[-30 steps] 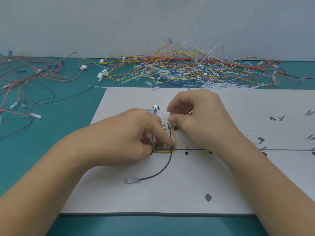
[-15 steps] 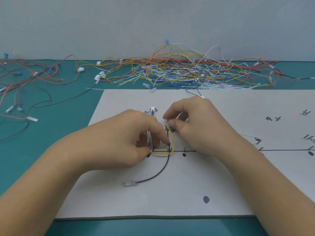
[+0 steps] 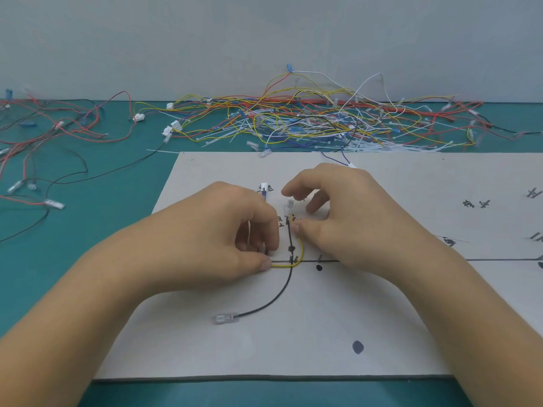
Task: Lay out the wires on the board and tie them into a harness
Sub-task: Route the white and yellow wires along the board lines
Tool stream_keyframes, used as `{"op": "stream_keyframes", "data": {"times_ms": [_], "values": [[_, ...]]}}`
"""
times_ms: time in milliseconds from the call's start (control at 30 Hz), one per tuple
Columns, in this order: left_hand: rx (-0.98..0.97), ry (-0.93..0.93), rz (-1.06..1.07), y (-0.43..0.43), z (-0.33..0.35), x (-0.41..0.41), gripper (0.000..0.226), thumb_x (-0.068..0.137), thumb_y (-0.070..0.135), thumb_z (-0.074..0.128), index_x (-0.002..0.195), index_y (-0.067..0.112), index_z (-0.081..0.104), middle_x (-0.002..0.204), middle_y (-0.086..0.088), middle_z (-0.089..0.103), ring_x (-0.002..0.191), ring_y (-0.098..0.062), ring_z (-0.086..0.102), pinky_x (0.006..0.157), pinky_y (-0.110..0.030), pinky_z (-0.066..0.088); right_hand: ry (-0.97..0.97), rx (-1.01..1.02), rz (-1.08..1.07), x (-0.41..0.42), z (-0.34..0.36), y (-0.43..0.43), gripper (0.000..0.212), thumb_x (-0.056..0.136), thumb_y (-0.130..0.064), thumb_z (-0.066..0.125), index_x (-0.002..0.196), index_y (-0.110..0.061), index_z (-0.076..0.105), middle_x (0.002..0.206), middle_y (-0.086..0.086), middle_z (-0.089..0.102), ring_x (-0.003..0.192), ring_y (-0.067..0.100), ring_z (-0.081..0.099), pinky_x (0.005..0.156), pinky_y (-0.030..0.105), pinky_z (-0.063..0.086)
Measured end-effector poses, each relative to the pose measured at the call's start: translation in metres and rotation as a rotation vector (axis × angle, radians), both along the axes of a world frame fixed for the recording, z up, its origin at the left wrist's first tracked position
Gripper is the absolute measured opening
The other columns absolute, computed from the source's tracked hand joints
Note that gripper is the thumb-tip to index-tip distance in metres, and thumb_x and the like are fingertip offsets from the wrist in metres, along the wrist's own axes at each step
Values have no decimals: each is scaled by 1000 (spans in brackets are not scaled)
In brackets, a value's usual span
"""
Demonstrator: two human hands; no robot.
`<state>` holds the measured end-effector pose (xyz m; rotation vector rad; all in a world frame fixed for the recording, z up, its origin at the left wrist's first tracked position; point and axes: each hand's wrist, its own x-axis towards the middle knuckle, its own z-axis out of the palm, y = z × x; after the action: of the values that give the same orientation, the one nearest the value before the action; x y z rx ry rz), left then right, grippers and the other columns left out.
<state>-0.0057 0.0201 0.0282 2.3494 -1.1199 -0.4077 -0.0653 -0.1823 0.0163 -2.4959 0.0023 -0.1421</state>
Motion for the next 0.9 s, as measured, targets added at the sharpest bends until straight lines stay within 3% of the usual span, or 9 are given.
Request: {"op": "stream_keyframes", "data": {"times_ms": [233, 367, 567, 700, 800, 900], "values": [[-7, -31, 81, -5, -2, -8, 13, 75, 23, 83, 76, 31, 73, 74, 19, 68, 66, -4, 67, 60, -16, 51, 12, -40, -2, 0, -1, 3, 31, 81, -20, 79, 107, -33, 68, 92, -18, 60, 84, 2, 61, 73, 20, 49], [-12, -76, 100, -7, -1, -11, 15, 74, 22, 84, 78, 31, 72, 71, 14, 67, 68, -3, 66, 63, -20, 52, 21, -51, -19, 1, -3, 2, 28, 82, -22, 77, 106, -34, 69, 91, -17, 61, 85, 0, 57, 68, 12, 43], [-5, -96, 115, -6, 3, -12, 24, 72, 27, 89, 85, 32, 69, 80, 13, 65, 74, -4, 66, 67, -20, 51, 37, -58, -44, 2, -4, 1, 18, 86, -25, 72, 103, -31, 71, 86, -15, 63, 82, 1, 61, 69, 20, 48], [69, -102, 150, -5, 1, -12, 35, 69, 46, 86, 94, 41, 62, 95, 17, 56, 87, 0, 61, 73, -15, 43, 38, -58, -49, 2, -5, 2, 15, 86, -27, 70, 100, -30, 71, 86, -15, 64, 80, -1, 61, 67, 19, 48], [243, -207, 226, -5, 0, -10, 60, 56, 74, 69, 108, 49, 50, 106, 23, 41, 106, -1, 42, 87, -29, 22, 40, -76, -40, 1, -5, 2, 14, 86, -26, 70, 99, -29, 70, 86, -14, 64, 80, -1, 60, 69, 22, 50], [313, -203, 273, -3, 3, -6, 77, 46, 83, 58, 115, 52, 42, 111, 21, 37, 115, -5, 39, 90, -30, 18, 46, -75, -39, 1, -3, 2, 12, 85, -22, 68, 96, -27, 70, 83, -13, 65, 78, 1, 61, 73, 28, 55]]}}
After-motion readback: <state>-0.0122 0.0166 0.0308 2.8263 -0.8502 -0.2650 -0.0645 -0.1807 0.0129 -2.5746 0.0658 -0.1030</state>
